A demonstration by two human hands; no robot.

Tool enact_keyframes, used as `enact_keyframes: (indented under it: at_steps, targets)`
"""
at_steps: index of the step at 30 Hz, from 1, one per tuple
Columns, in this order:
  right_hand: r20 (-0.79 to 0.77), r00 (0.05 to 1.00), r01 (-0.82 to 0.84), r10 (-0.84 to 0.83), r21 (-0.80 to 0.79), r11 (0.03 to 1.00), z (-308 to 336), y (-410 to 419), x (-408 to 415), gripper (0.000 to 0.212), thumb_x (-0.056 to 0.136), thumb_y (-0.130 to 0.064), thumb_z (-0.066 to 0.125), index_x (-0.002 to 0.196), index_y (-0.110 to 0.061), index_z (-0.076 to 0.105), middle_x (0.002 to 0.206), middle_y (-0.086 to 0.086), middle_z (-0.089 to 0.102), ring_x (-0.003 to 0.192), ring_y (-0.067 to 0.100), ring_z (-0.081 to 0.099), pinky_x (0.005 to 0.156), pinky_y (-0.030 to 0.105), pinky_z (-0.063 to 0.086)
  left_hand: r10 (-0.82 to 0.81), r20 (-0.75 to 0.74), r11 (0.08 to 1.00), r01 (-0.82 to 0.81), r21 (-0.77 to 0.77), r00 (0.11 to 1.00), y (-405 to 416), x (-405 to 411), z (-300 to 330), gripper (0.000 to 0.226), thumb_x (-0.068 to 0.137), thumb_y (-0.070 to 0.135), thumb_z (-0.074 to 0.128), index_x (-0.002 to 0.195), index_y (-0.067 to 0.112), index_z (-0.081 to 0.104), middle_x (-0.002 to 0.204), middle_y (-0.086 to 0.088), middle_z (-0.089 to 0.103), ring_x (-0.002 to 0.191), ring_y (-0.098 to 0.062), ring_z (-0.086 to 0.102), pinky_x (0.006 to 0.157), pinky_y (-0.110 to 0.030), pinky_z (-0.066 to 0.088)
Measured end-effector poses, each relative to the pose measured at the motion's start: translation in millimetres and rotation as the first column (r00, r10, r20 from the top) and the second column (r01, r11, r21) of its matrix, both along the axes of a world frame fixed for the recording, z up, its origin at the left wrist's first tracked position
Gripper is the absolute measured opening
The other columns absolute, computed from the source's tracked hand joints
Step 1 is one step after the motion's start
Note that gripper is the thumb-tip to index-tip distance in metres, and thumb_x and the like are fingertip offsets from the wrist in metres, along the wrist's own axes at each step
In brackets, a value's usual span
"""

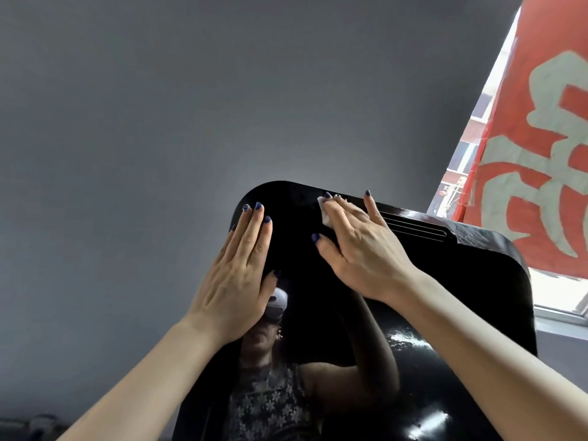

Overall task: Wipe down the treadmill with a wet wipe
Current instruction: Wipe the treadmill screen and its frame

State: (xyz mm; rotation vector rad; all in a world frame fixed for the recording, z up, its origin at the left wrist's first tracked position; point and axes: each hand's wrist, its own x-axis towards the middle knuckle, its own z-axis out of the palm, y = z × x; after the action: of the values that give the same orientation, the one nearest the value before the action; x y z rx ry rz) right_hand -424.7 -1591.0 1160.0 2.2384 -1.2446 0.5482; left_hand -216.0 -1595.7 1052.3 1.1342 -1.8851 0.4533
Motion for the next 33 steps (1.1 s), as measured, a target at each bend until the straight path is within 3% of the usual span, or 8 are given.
enact_keyframes:
  at_steps: [5,10,15,18,21,27,30,33]
  targets:
    - [-0.097,0.992,0.075,-0.075,-0.001,0.997,7.9,-8.3,-2.0,0.07,0.098,-0.05,0.013,0.152,-0.016,0.042,0.161,-0.002,0.036,0.149,0.011,0.032,0.122,0.046,-0.014,-0.017,-0.029,1.0,0.017,0.001,0.999,0.1,-0.4,-4.7,0.072,0.101,0.034,0.036,0.159,-0.001,0.013,0.17,-0.01,0.0,0.157,-0.023,0.001,0.126,-0.035,0.006]
    - [-0.075,0.957,0.289,-0.281,0.135,0.948,24.8,-36.1,29.2,0.071,0.103,-0.055,0.012,0.16,-0.014,0.016,0.169,0.002,0.011,0.155,0.013,0.009,0.123,0.045,-0.016,-0.004,-0.019,1.0,0.004,-0.02,1.0,1.3,-0.7,-3.8,0.068,0.101,0.03,0.036,0.157,-0.003,0.018,0.169,-0.015,0.005,0.157,-0.027,0.004,0.126,-0.037,0.009]
    - [-0.078,0.984,0.169,-0.161,0.1,0.981,-0.7,-9.5,26.5,0.089,0.091,-0.066,0.0,0.162,-0.012,0.008,0.17,0.002,0.004,0.156,0.015,-0.001,0.124,0.04,-0.014,-0.018,-0.052,1.0,0.018,0.016,0.998,5.2,1.5,-9.3,0.068,0.105,0.035,0.03,0.159,-0.001,0.011,0.169,-0.014,-0.002,0.157,-0.023,-0.003,0.126,-0.032,0.003]
    - [-0.186,0.973,0.15,-0.134,0.074,0.986,-13.8,6.5,6.3,0.083,0.093,-0.065,0.001,0.162,-0.017,-0.003,0.17,-0.003,-0.008,0.155,0.011,-0.012,0.124,0.041,-0.016,-0.028,-0.082,0.999,0.03,0.025,0.996,6.8,2.0,-13.5,0.069,0.106,0.043,0.023,0.16,0.001,0.007,0.169,-0.012,-0.005,0.157,-0.02,-0.006,0.125,-0.027,-0.003]
    - [-0.174,0.973,0.168,-0.153,0.076,0.983,-10.7,2.8,6.7,0.084,0.093,-0.066,0.0,0.162,-0.017,0.0,0.17,-0.003,-0.003,0.155,0.011,-0.007,0.124,0.042,-0.015,-0.031,-0.079,0.999,0.033,0.032,0.996,7.7,1.2,-14.2,0.071,0.107,0.049,0.008,0.16,0.002,0.007,0.169,-0.011,-0.006,0.156,-0.019,-0.007,0.125,-0.027,-0.003]
    - [-0.07,0.976,0.216,-0.207,0.171,0.961,20.2,-41.6,58.1,0.078,0.101,-0.061,0.006,0.162,-0.012,0.007,0.17,0.001,0.006,0.156,0.012,-0.002,0.123,0.04,-0.016,-0.011,-0.084,1.0,0.013,0.029,0.996,9.4,1.9,-12.0,0.068,0.101,0.034,0.03,0.159,0.002,0.013,0.169,-0.013,0.002,0.157,-0.024,0.001,0.126,-0.028,0.0]
    - [-0.028,0.984,0.179,-0.178,0.217,0.96,20.2,-42.2,69.4,0.074,0.104,-0.058,0.014,0.162,-0.012,0.006,0.17,0.001,0.003,0.155,0.012,-0.005,0.124,0.038,-0.013,-0.018,-0.1,1.0,0.021,0.023,0.995,10.9,1.8,-14.3,0.067,0.103,0.035,0.031,0.158,0.004,0.009,0.169,-0.013,0.005,0.157,-0.023,0.003,0.126,-0.028,0.001]
    - [-0.034,0.998,0.063,-0.057,0.189,0.98,2.4,-20.3,58.1,0.082,0.097,-0.066,0.006,0.162,-0.017,0.001,0.17,-0.001,-0.003,0.154,0.009,-0.011,0.125,0.035,-0.013,-0.038,-0.122,0.999,0.041,0.02,0.992,16.6,3.1,-21.8,0.064,0.106,0.036,0.026,0.159,0.006,0.007,0.17,-0.011,0.002,0.157,-0.021,0.002,0.126,-0.029,0.002]
